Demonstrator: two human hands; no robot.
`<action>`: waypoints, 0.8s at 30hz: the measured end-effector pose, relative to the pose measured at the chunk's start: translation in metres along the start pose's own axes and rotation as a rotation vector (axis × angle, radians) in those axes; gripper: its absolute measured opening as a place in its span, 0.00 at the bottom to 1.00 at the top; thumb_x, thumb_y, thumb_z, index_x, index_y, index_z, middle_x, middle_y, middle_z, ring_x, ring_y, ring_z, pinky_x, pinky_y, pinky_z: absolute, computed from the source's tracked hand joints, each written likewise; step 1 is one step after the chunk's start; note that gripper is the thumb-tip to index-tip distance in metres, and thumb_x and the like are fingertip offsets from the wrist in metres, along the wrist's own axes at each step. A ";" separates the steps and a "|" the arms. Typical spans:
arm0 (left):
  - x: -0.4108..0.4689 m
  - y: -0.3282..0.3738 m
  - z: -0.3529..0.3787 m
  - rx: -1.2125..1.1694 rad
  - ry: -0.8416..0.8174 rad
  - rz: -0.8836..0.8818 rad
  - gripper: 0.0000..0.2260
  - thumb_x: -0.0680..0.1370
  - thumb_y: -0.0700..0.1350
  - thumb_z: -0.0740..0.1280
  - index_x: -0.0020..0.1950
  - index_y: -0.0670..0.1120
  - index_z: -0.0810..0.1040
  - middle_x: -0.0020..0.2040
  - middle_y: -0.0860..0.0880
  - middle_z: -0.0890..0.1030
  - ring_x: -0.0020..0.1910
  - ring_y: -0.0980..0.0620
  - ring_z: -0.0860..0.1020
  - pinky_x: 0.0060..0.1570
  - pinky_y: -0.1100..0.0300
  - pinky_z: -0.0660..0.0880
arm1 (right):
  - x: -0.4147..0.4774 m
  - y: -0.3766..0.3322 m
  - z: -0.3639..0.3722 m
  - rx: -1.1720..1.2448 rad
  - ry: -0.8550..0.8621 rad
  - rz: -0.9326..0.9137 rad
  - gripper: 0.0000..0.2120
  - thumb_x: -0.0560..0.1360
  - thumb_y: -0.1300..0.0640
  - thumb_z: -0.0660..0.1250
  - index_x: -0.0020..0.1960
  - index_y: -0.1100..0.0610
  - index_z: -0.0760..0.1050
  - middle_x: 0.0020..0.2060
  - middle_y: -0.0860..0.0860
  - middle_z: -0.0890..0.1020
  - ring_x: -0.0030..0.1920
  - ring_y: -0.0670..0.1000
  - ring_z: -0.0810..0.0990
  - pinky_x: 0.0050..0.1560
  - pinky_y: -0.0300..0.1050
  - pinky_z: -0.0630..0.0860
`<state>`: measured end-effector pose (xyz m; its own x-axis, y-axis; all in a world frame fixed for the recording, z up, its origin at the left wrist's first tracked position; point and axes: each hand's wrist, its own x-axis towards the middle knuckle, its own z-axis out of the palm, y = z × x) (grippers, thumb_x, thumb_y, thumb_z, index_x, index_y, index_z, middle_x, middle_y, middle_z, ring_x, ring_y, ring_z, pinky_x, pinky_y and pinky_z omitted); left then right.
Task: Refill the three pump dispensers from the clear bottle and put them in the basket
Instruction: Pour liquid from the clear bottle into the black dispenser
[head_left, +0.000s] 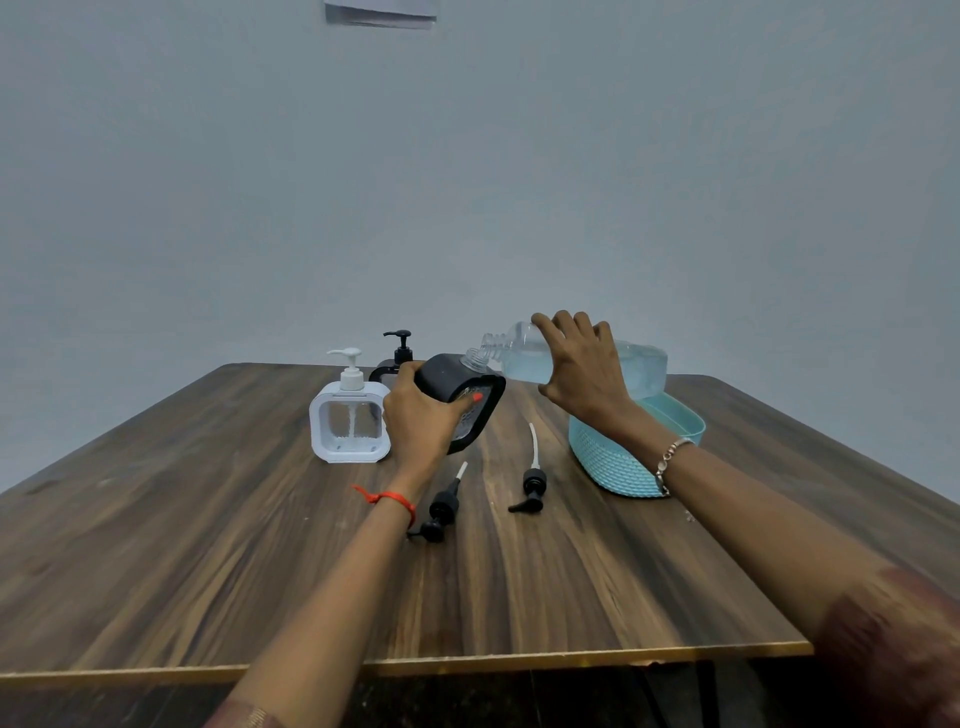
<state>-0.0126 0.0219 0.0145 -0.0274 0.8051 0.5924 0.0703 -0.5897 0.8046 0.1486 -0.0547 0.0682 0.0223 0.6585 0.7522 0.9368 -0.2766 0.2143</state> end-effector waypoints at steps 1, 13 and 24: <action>0.000 0.000 0.000 0.002 0.000 -0.002 0.27 0.61 0.45 0.80 0.56 0.42 0.76 0.51 0.45 0.81 0.48 0.48 0.78 0.45 0.62 0.71 | 0.000 0.000 0.000 -0.001 -0.001 0.000 0.32 0.60 0.65 0.73 0.63 0.60 0.70 0.50 0.58 0.77 0.47 0.60 0.73 0.46 0.52 0.68; -0.003 0.002 -0.001 -0.021 0.003 -0.001 0.26 0.60 0.45 0.80 0.55 0.43 0.76 0.46 0.51 0.78 0.44 0.54 0.74 0.41 0.66 0.69 | -0.001 0.000 -0.003 0.004 0.000 -0.003 0.32 0.60 0.65 0.72 0.63 0.60 0.70 0.49 0.58 0.77 0.47 0.59 0.73 0.46 0.52 0.67; -0.003 0.001 -0.003 -0.019 -0.002 -0.019 0.26 0.61 0.44 0.80 0.55 0.41 0.76 0.49 0.45 0.81 0.46 0.50 0.77 0.44 0.62 0.73 | 0.000 -0.002 -0.004 0.000 -0.003 -0.013 0.32 0.60 0.65 0.72 0.63 0.60 0.70 0.49 0.58 0.76 0.47 0.59 0.73 0.46 0.52 0.67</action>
<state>-0.0153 0.0188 0.0142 -0.0262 0.8161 0.5773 0.0511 -0.5756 0.8161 0.1458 -0.0573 0.0702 0.0110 0.6642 0.7475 0.9369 -0.2680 0.2243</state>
